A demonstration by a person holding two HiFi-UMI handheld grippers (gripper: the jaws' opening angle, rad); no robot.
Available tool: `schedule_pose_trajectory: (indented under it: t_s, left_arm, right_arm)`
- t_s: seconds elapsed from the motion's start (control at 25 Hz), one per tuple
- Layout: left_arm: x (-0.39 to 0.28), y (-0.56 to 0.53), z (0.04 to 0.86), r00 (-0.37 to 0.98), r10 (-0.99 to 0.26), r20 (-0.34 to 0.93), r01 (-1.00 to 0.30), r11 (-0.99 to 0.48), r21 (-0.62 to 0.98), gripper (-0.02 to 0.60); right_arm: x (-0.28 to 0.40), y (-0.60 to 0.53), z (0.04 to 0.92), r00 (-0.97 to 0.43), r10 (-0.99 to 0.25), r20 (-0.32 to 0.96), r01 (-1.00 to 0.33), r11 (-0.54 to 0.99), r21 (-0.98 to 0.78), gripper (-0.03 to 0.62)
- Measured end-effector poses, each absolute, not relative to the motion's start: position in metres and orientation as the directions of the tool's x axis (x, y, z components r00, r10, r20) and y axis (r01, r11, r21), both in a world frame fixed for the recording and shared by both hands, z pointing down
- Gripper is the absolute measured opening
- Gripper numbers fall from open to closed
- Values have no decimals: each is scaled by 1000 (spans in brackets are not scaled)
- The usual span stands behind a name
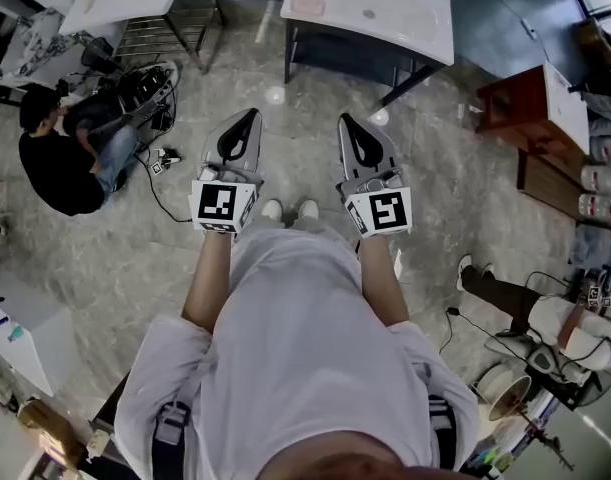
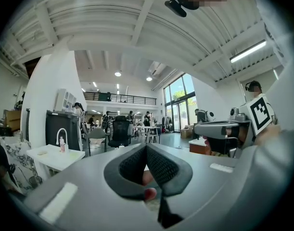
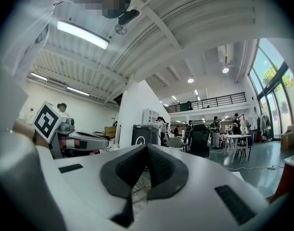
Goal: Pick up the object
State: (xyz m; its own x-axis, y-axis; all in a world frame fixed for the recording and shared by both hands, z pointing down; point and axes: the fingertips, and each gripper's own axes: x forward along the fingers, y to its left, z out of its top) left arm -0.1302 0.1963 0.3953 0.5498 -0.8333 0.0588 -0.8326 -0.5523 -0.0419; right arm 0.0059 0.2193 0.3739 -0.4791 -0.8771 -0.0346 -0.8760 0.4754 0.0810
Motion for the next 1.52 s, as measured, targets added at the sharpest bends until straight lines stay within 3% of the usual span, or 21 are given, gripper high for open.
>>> schedule_pose_trajectory:
  t_s: [0.96,1.52]
  left_arm:
    - [-80,164,425,501,-856,125,-853,-513,-92,0]
    - [-106,-65,419,526,-849,48,-849,-528,-35,0]
  right_arm:
    - [86,191,415,-467,-884,-12,-884,466,28,0]
    - [59,-18,419,-450,-893,37,-889,451,76,0]
